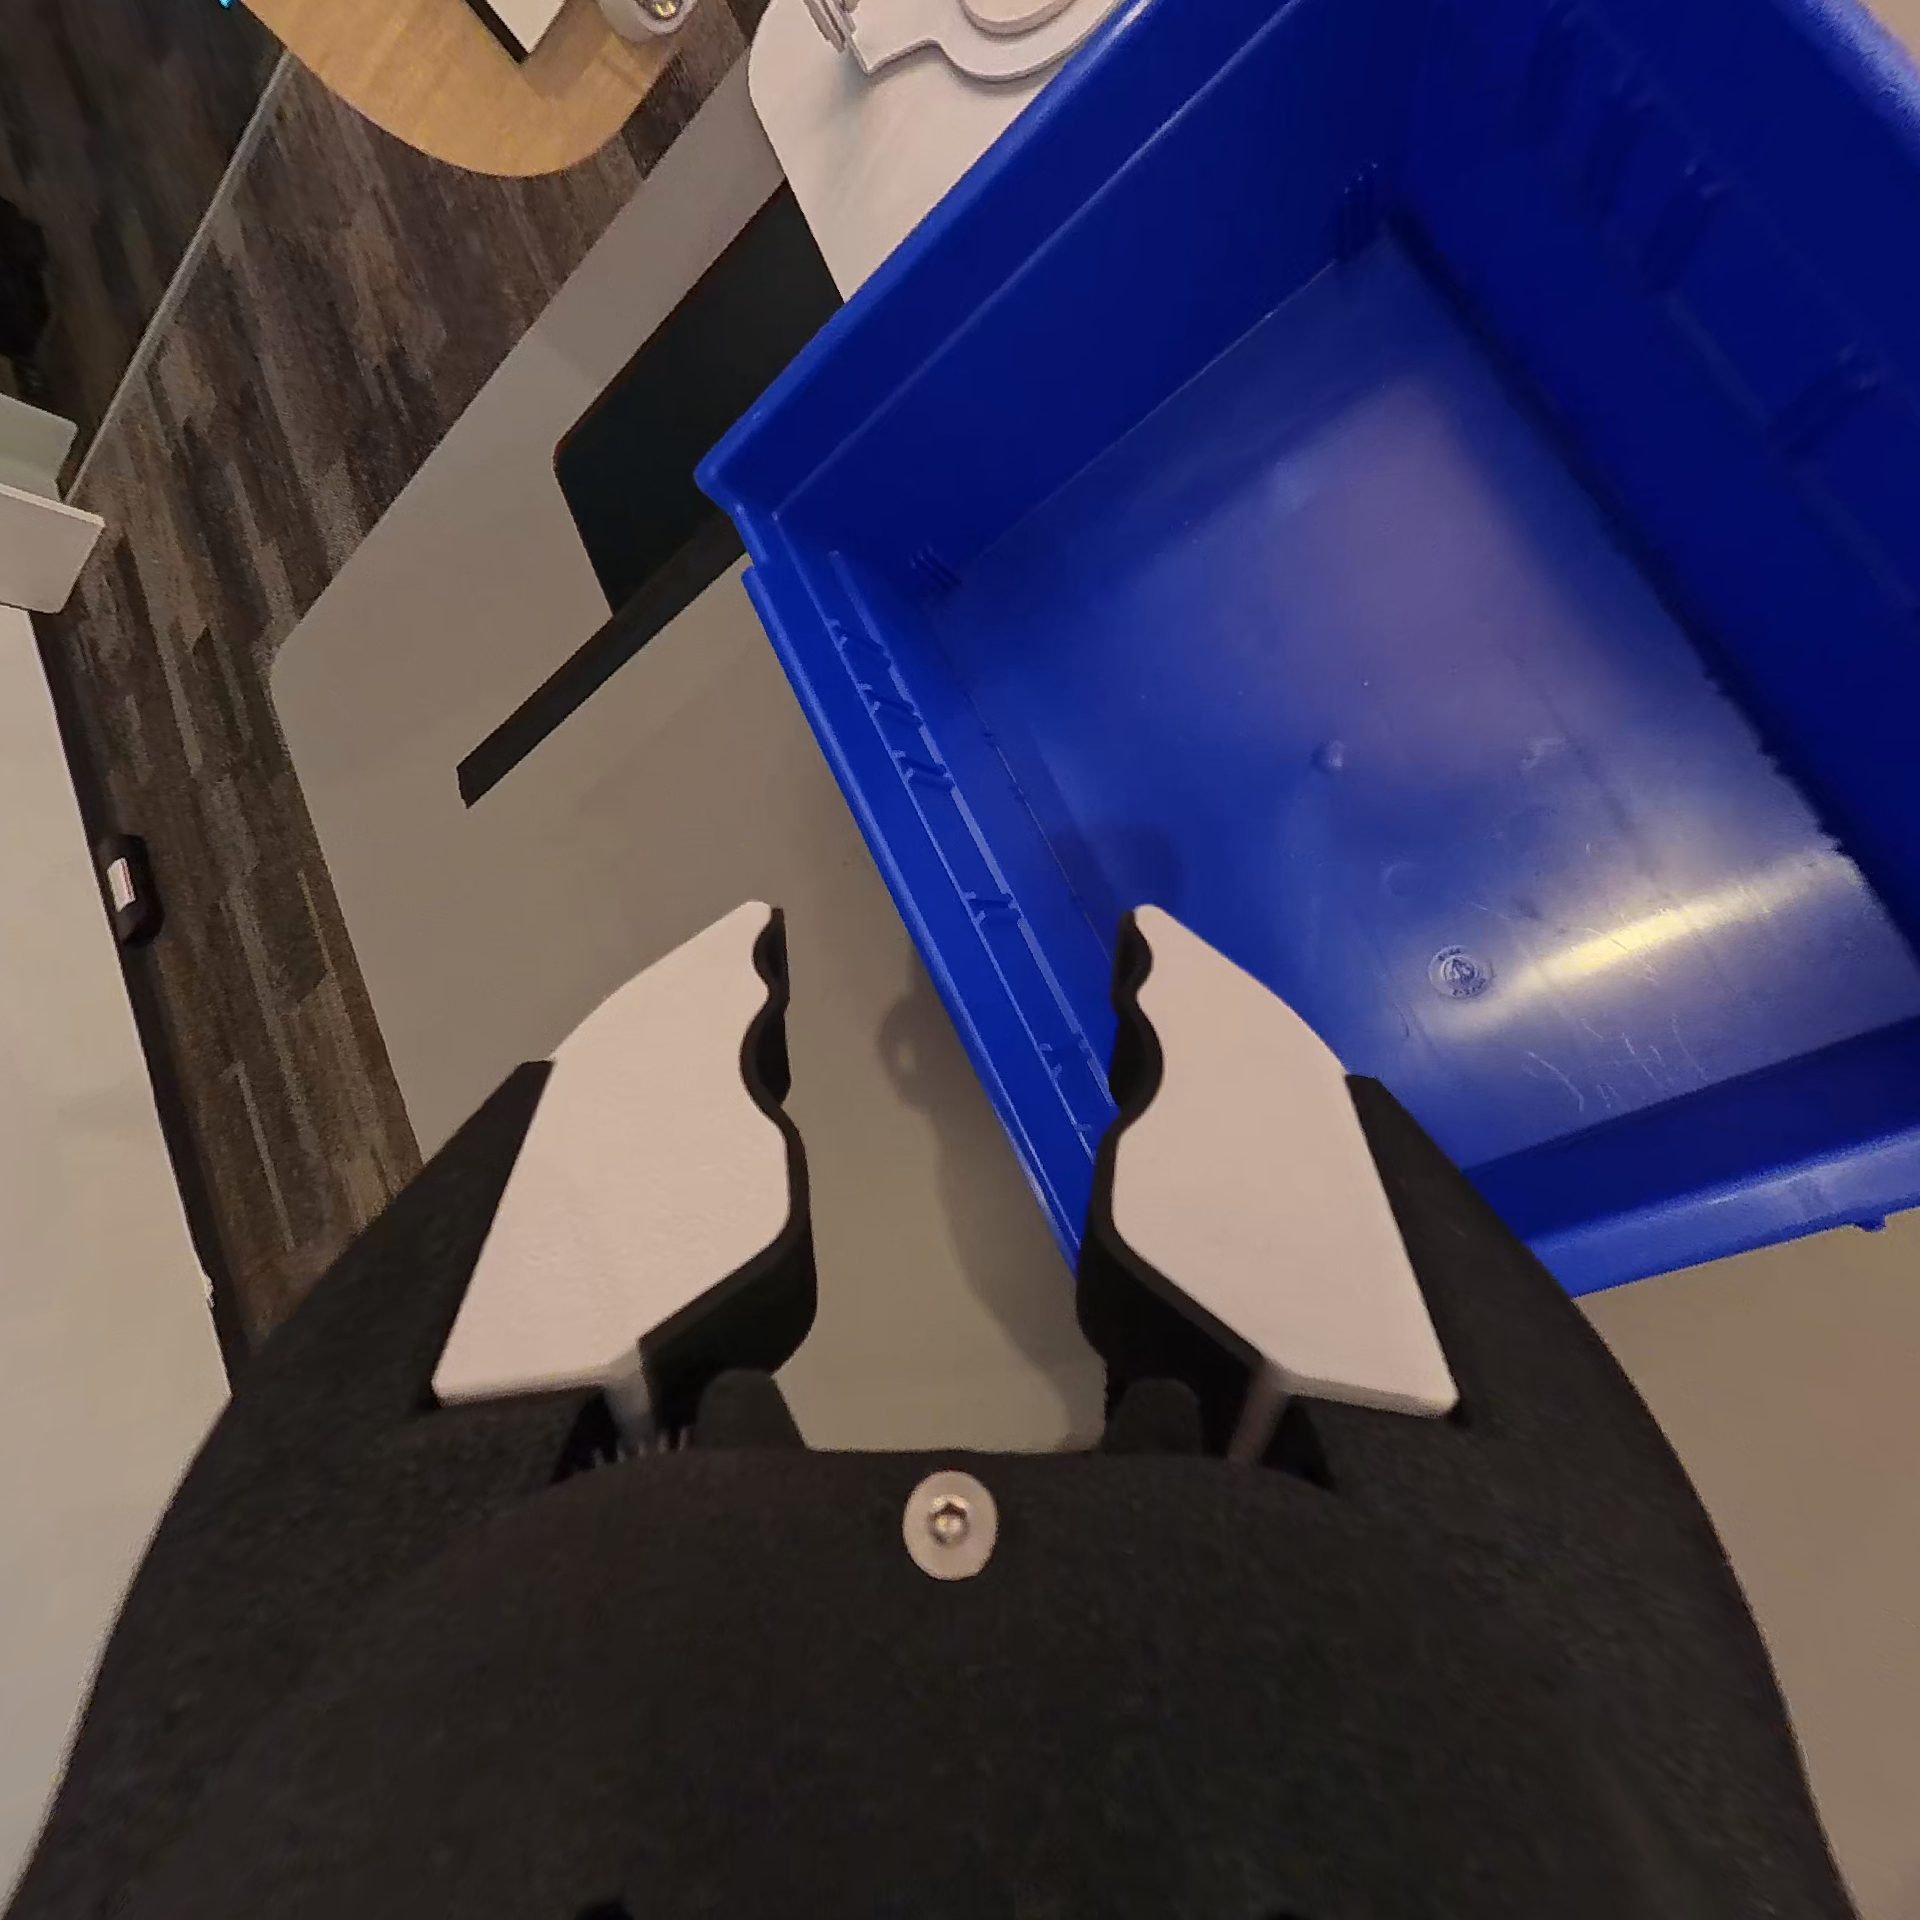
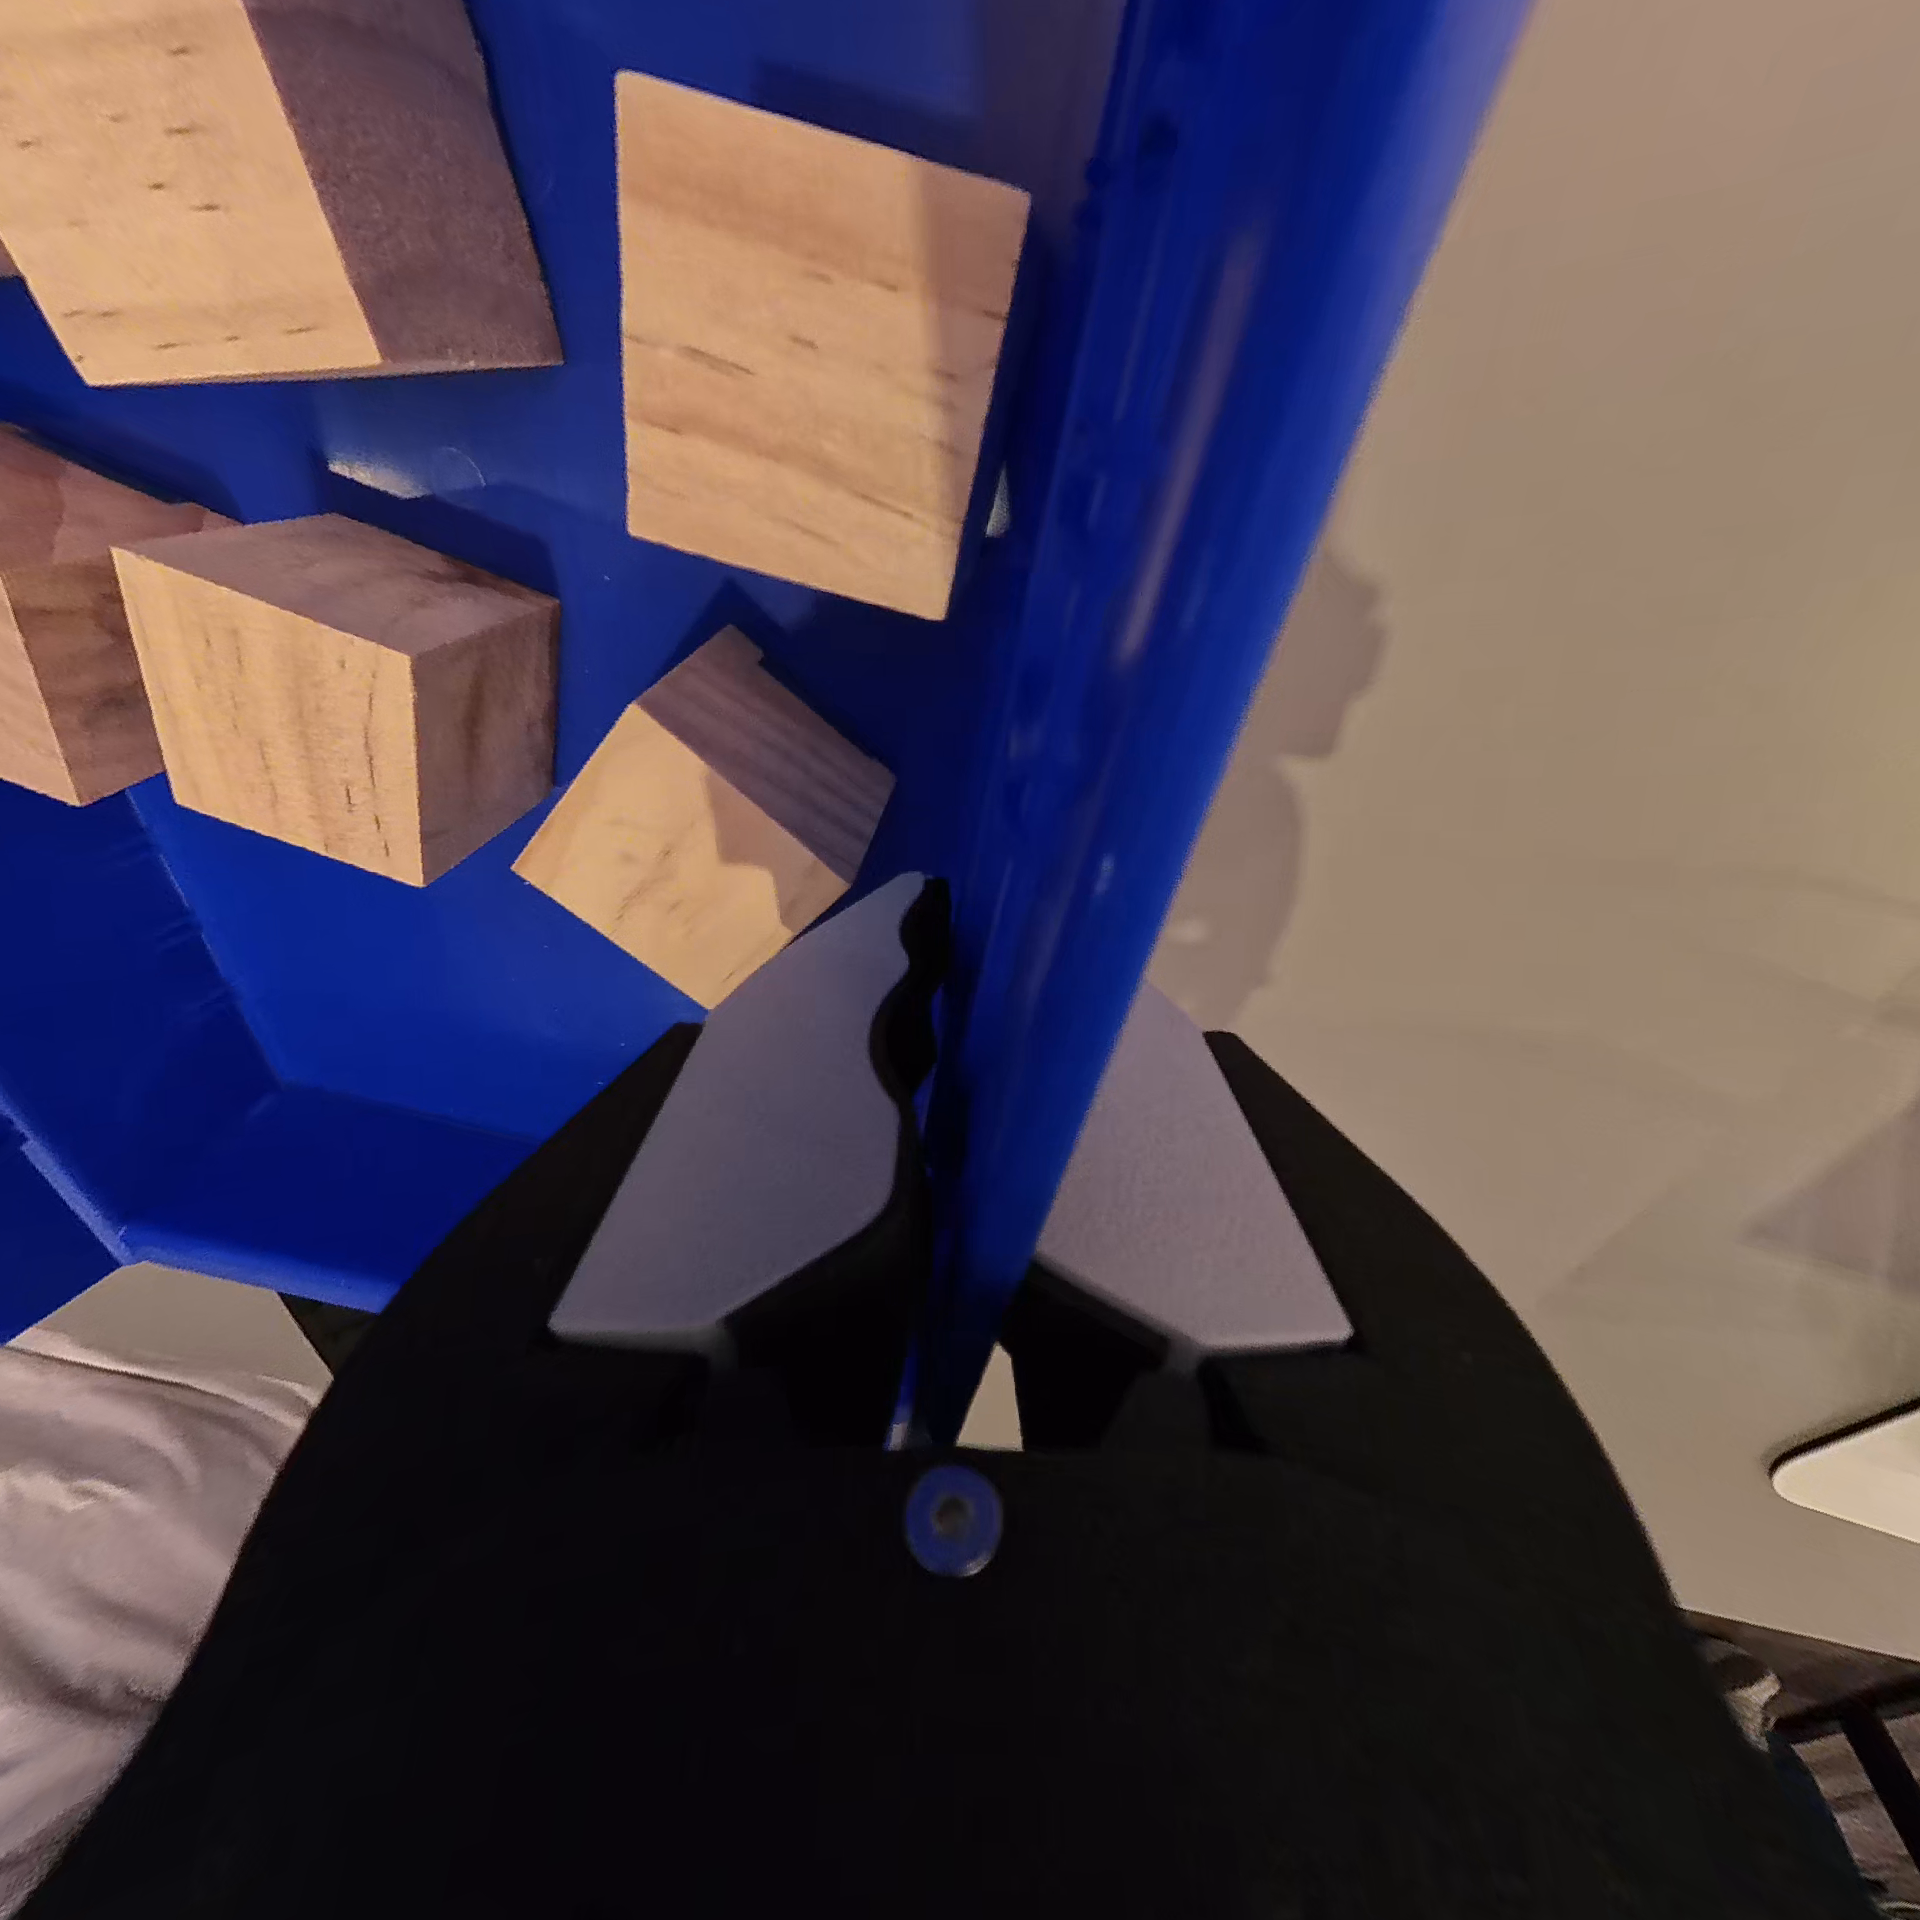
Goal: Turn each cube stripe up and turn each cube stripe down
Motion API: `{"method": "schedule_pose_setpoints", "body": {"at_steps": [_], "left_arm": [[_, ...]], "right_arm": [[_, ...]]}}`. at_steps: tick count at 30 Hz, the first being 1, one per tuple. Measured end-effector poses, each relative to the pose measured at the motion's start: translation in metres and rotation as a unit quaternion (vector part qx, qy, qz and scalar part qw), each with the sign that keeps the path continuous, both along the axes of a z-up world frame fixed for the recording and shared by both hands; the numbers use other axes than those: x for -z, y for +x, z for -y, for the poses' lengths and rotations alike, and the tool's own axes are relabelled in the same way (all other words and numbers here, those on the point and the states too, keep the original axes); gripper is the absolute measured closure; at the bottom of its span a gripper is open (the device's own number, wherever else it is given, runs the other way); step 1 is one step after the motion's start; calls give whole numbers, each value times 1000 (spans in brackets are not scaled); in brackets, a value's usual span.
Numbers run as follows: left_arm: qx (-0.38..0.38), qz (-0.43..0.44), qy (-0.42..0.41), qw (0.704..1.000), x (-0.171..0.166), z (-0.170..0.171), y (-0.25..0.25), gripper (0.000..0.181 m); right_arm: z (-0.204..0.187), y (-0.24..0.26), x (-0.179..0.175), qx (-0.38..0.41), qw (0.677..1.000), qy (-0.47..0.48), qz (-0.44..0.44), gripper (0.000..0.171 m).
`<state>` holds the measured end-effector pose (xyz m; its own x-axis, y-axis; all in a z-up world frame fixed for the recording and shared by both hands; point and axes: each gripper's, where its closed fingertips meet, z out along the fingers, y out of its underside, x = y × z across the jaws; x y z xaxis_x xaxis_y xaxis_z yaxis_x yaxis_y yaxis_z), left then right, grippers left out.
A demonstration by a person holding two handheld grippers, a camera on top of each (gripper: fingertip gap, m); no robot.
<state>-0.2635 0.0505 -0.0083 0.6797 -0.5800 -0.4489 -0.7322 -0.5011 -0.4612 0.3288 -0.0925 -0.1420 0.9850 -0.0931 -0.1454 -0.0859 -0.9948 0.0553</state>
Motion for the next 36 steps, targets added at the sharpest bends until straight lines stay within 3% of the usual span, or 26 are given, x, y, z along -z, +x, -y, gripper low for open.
{"method": "schedule_pose_setpoints", "body": {"at_steps": [10, 22, 36], "left_arm": [[2, 21, 1, 1000, -10, 1, -9, 128], [-46, 48, 28, 997, -33, -9, -53, 122], [-131, -20, 88, 987, -43, -27, -96, 127]], "right_arm": [[1, 0, -1, 9, 1000, 10, -11, 166], [13, -11, -21, 20, 999, 6, -34, 166], [-3, -110, -96, -95, 993, 7, -73, 166]]}}
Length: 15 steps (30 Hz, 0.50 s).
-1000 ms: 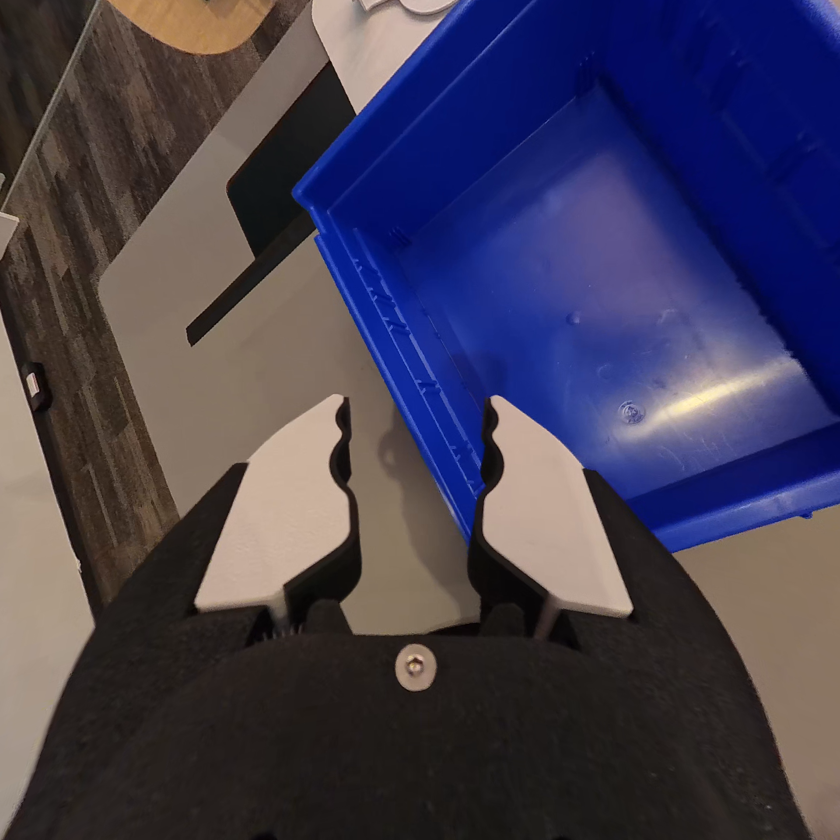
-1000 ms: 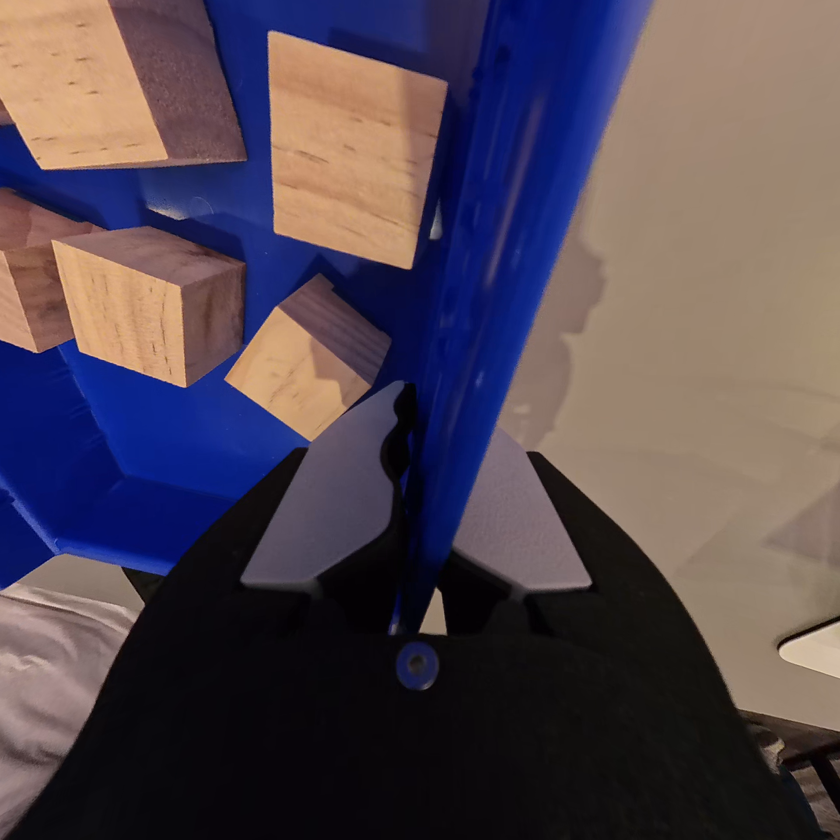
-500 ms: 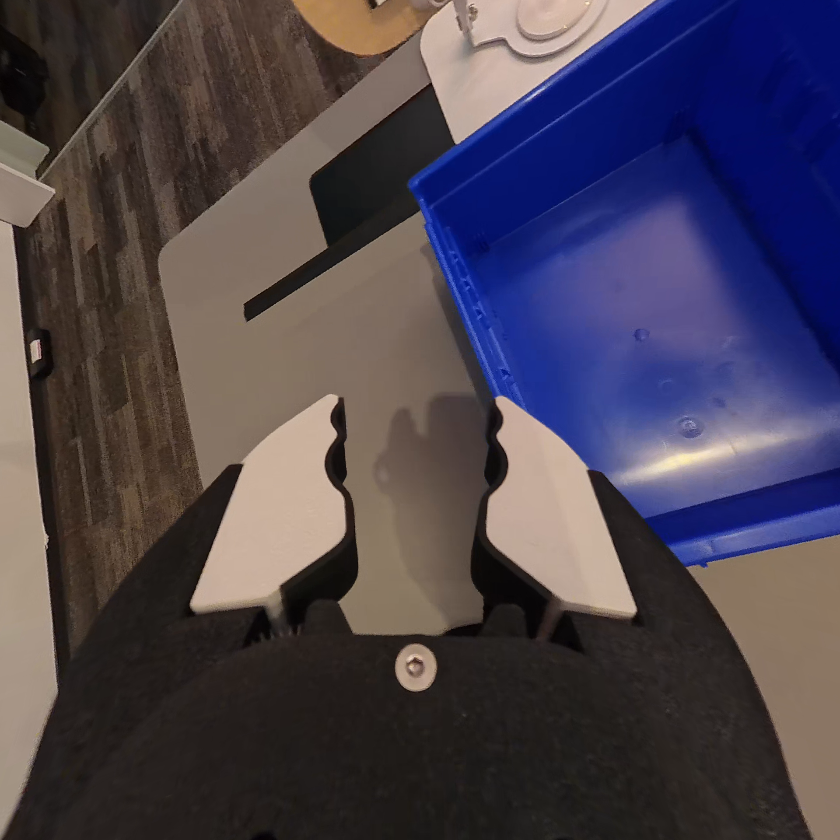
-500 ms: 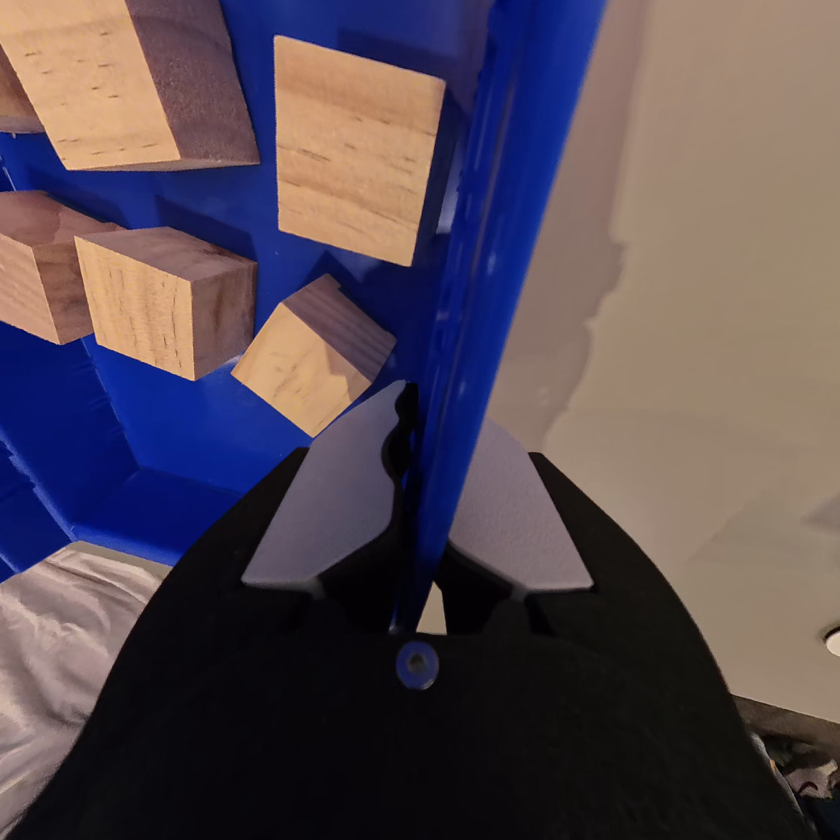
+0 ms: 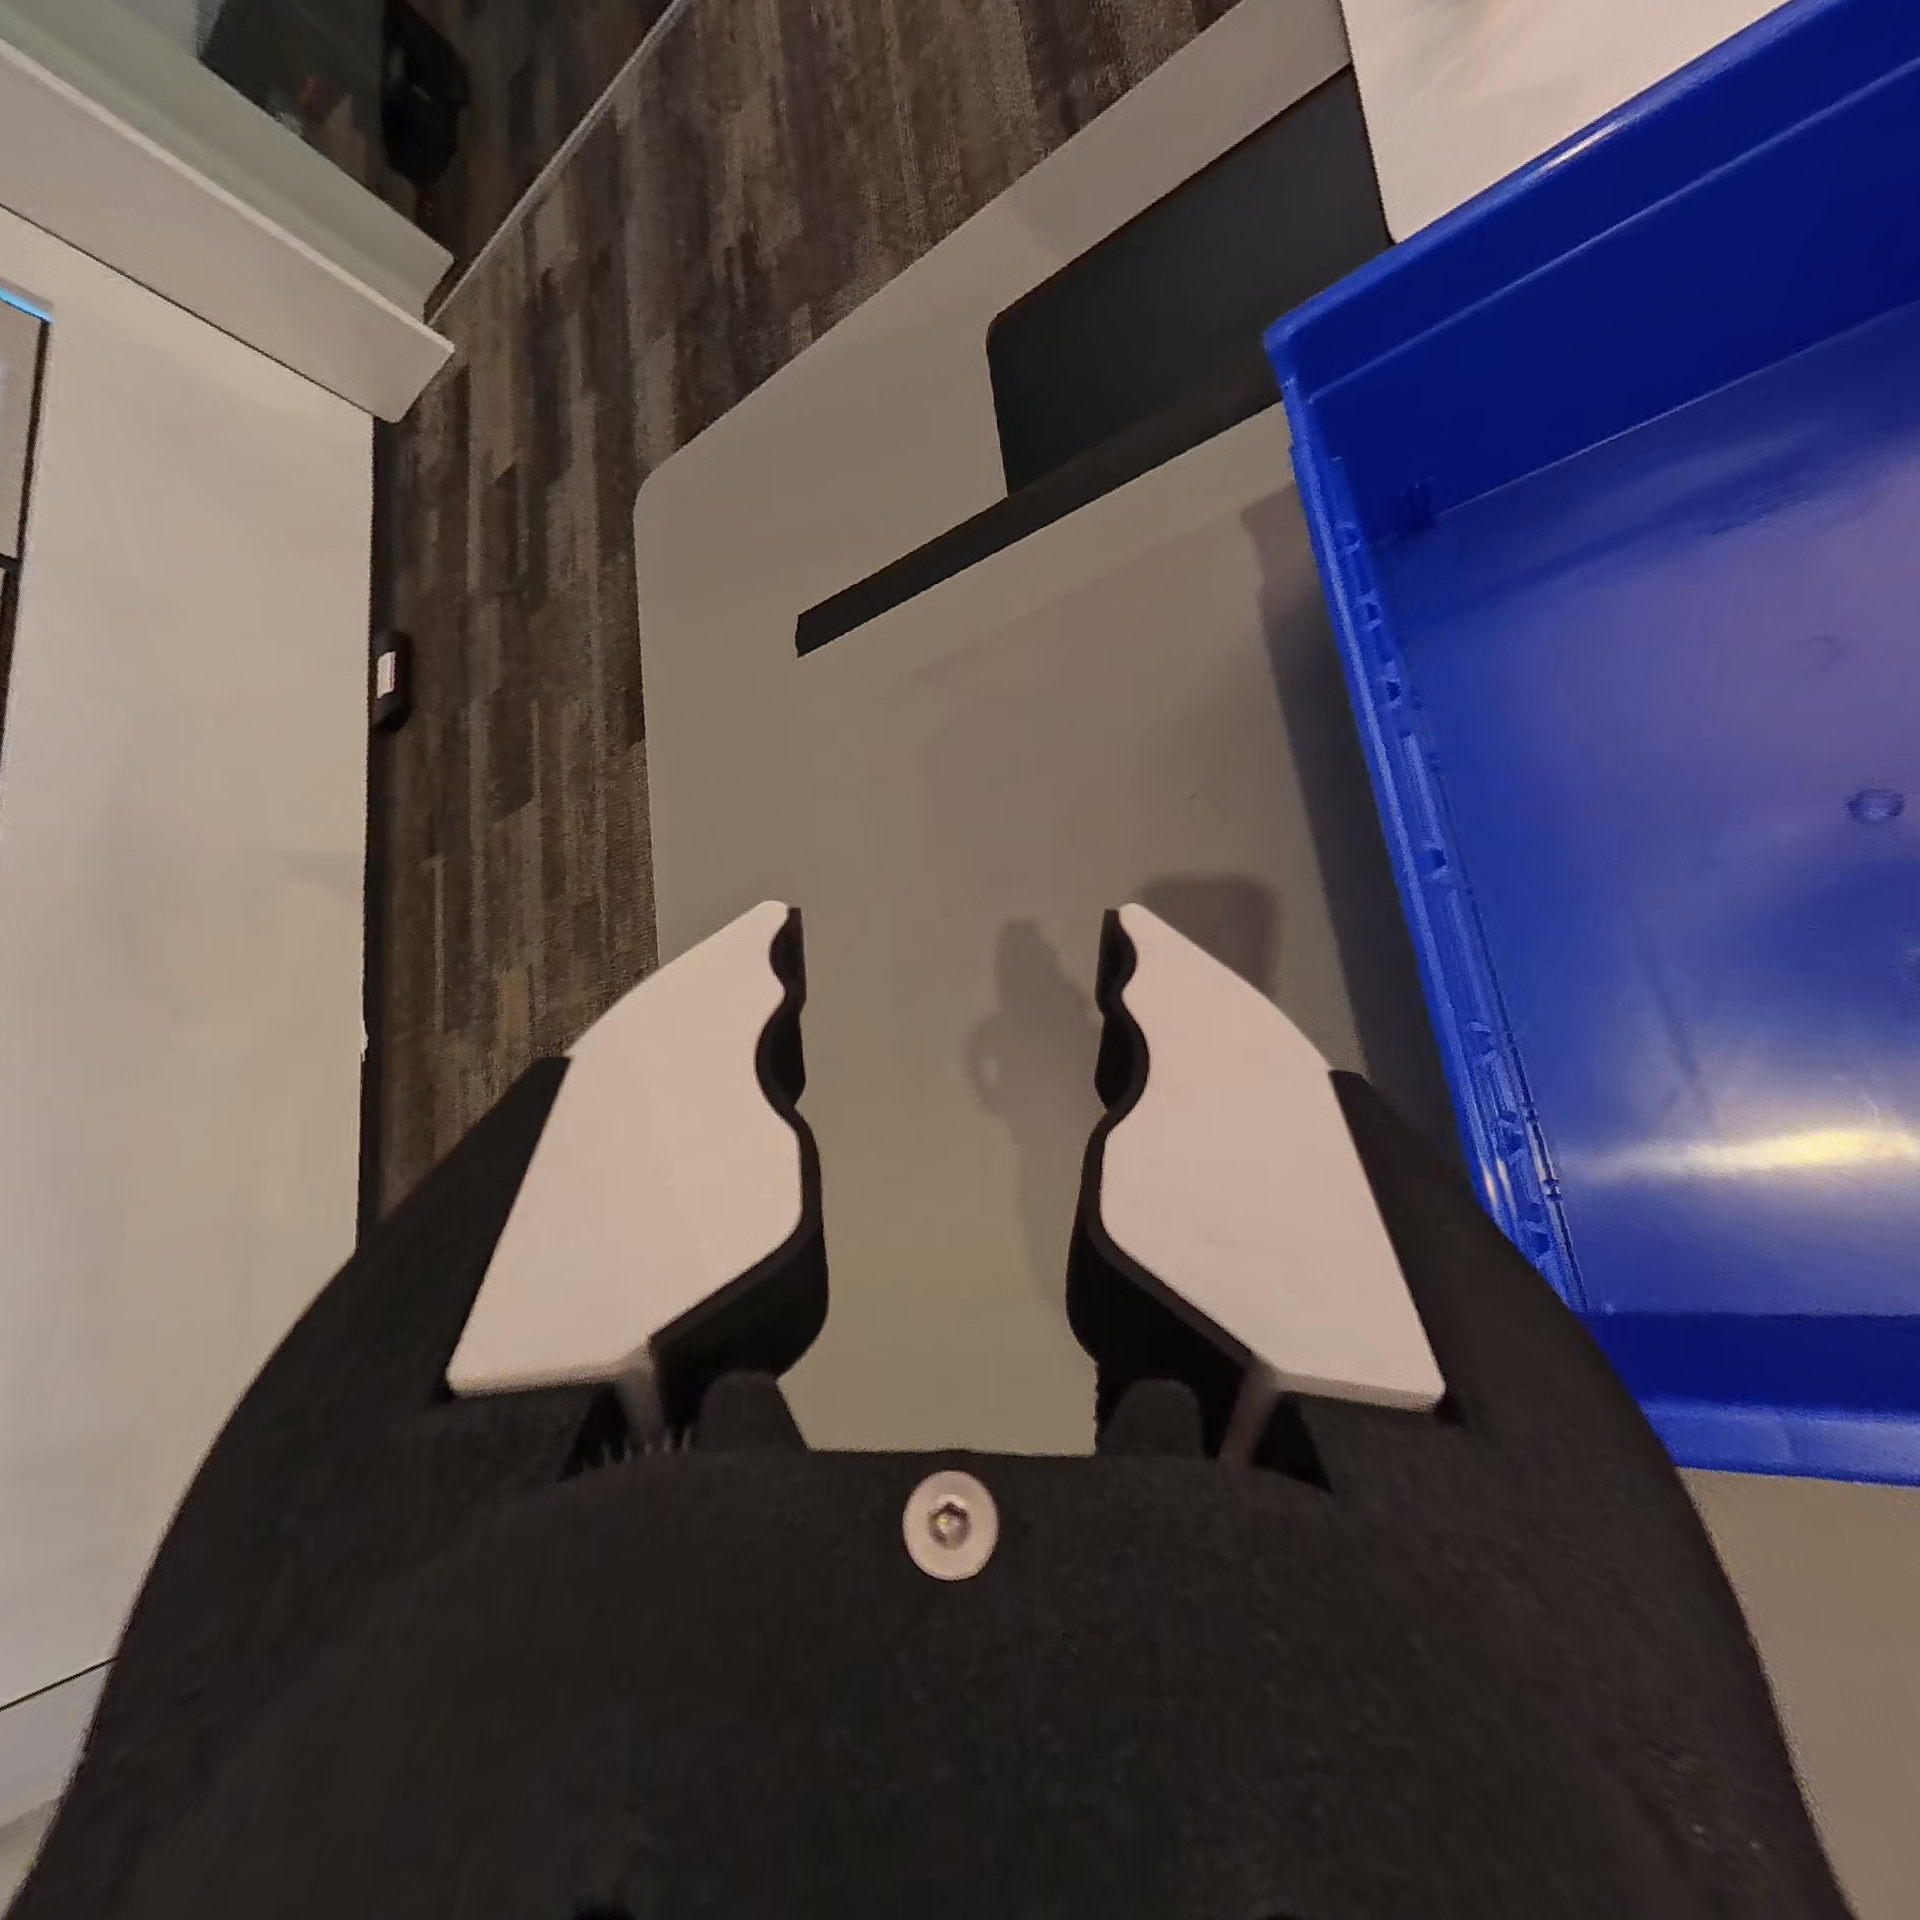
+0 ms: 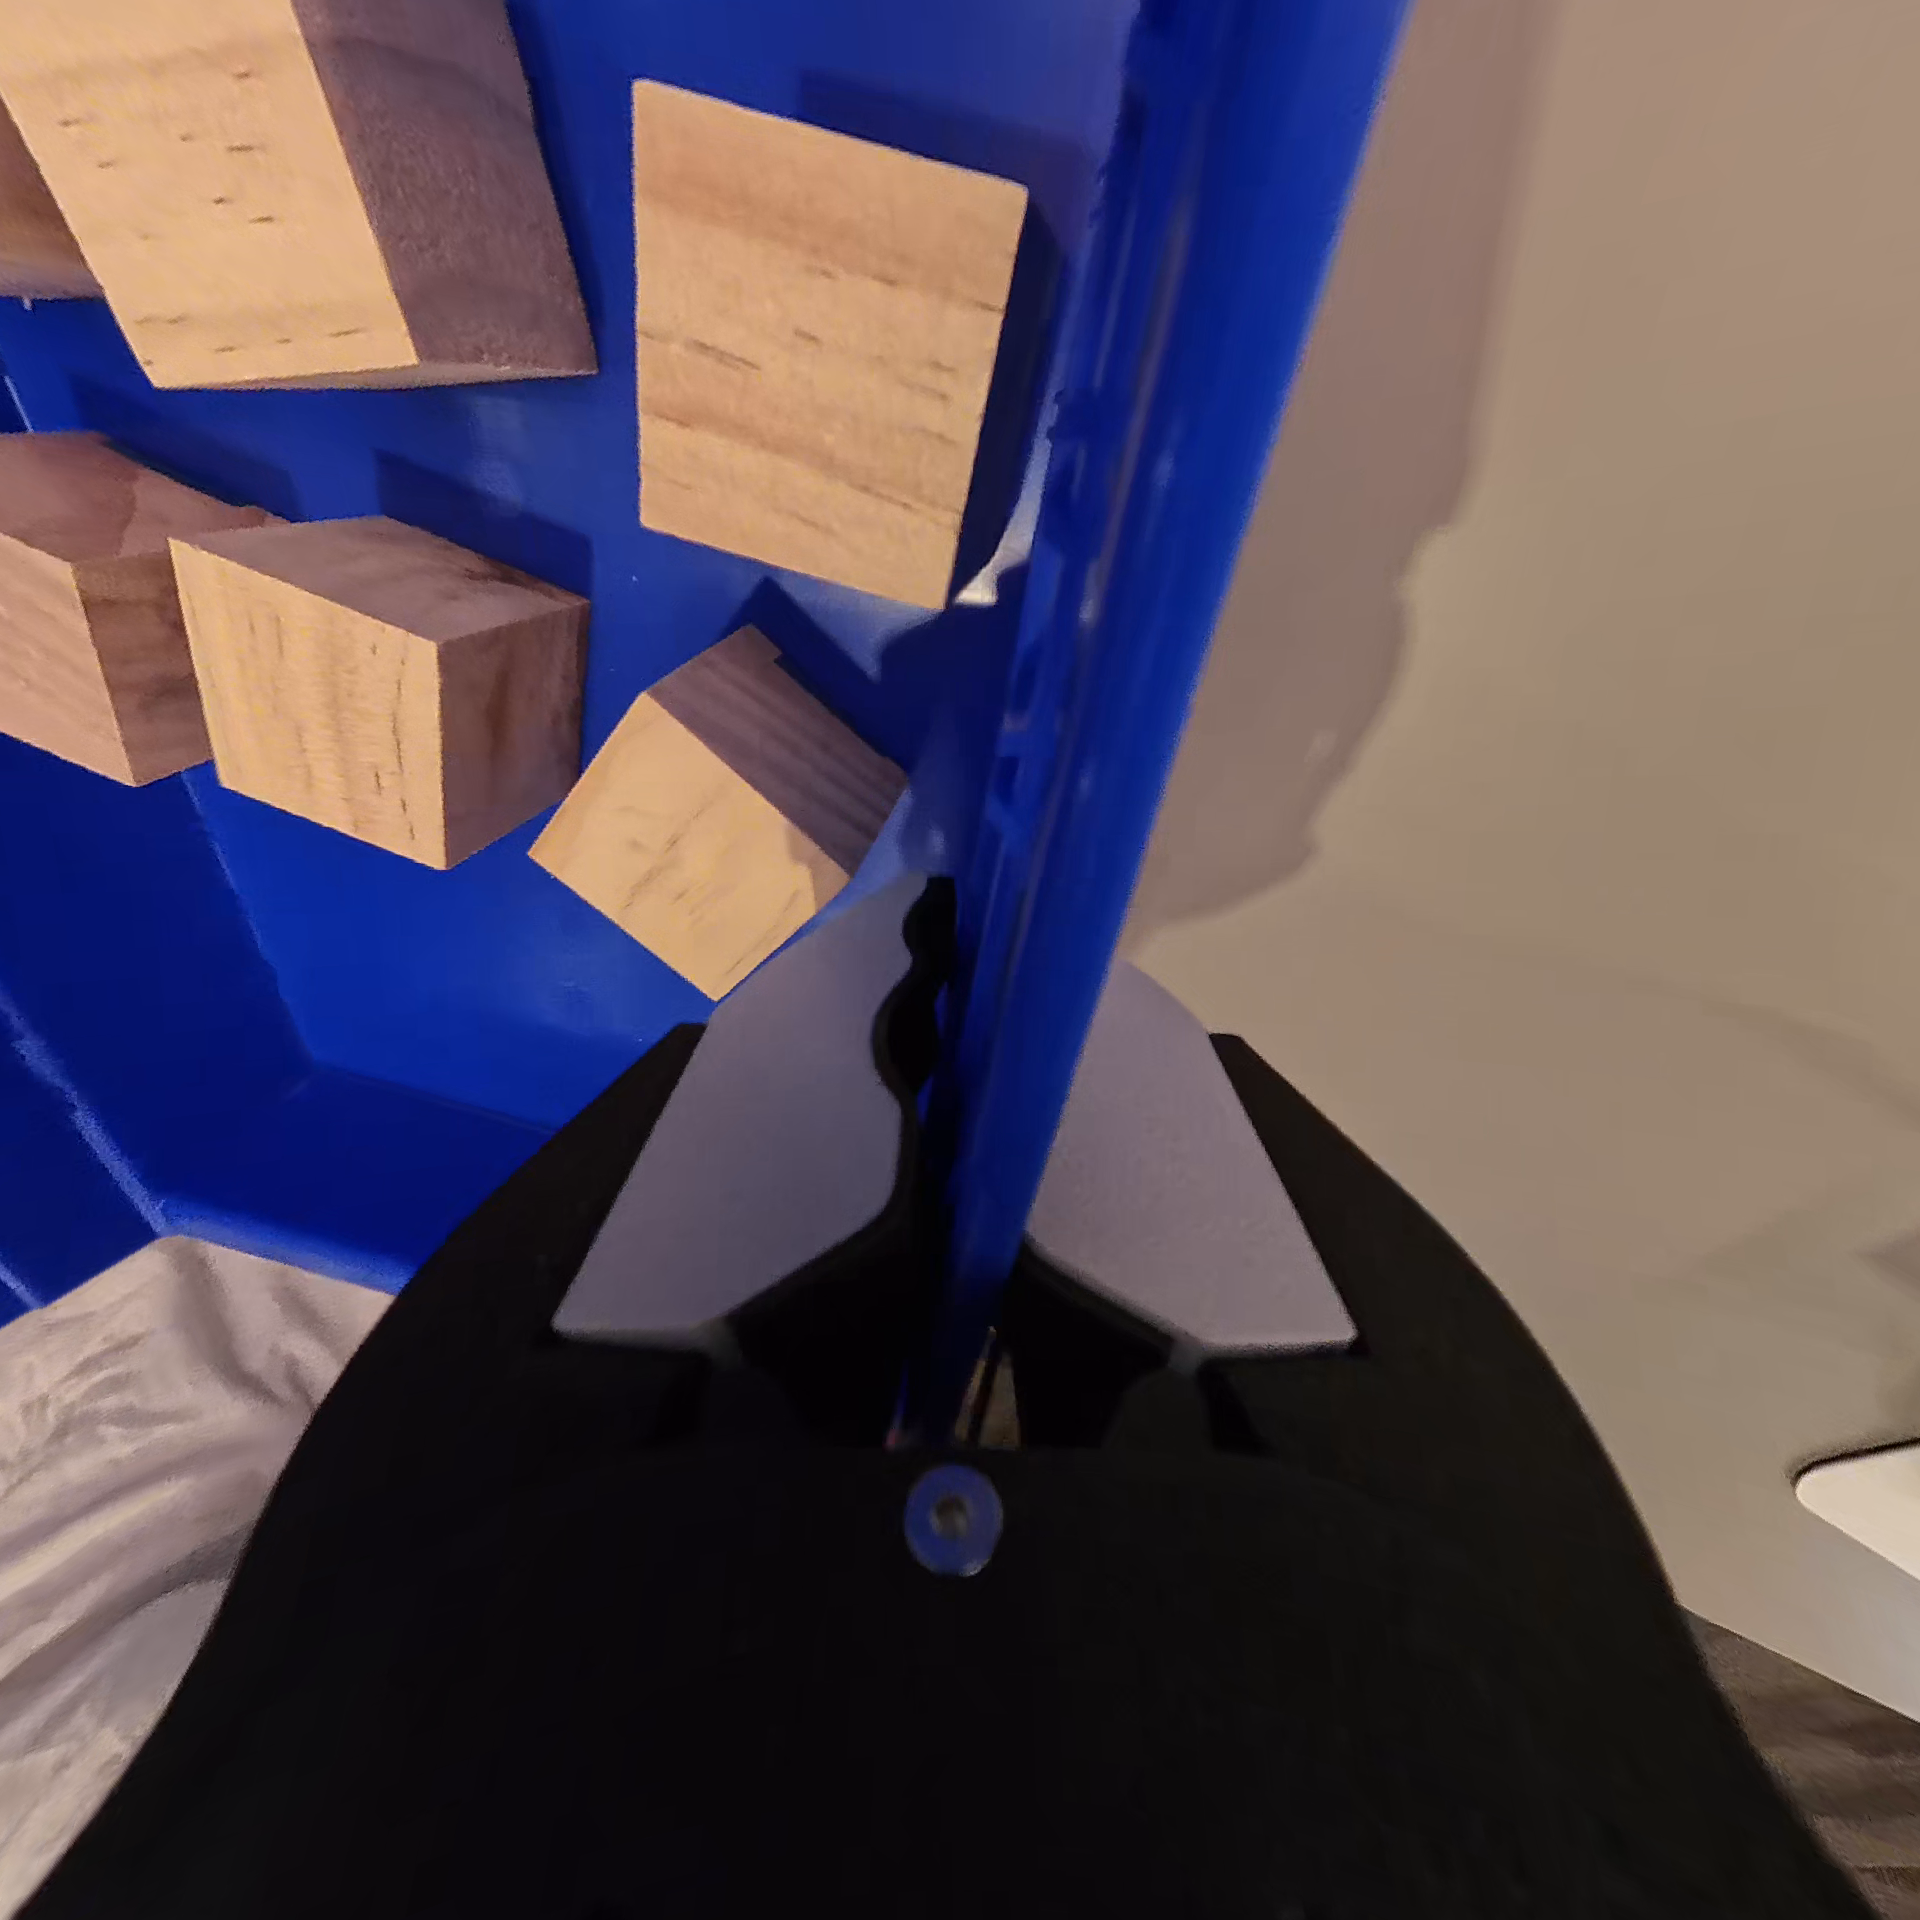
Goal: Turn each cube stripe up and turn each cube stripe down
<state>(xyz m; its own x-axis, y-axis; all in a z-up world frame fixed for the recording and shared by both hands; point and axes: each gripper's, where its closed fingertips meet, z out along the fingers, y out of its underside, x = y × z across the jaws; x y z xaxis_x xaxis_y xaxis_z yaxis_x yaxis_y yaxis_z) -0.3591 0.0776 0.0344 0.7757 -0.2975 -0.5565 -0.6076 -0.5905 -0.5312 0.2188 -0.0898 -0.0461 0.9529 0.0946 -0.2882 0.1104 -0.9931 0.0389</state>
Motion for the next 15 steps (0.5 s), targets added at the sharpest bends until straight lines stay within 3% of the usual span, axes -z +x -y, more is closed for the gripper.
{"method": "schedule_pose_setpoints", "body": {"at_steps": [15], "left_arm": [[-24, 36, -38, 998, 2, 13, -31, 120]], "right_arm": [[-31, -145, -47, -126, 992, 14, -14, 166]]}}
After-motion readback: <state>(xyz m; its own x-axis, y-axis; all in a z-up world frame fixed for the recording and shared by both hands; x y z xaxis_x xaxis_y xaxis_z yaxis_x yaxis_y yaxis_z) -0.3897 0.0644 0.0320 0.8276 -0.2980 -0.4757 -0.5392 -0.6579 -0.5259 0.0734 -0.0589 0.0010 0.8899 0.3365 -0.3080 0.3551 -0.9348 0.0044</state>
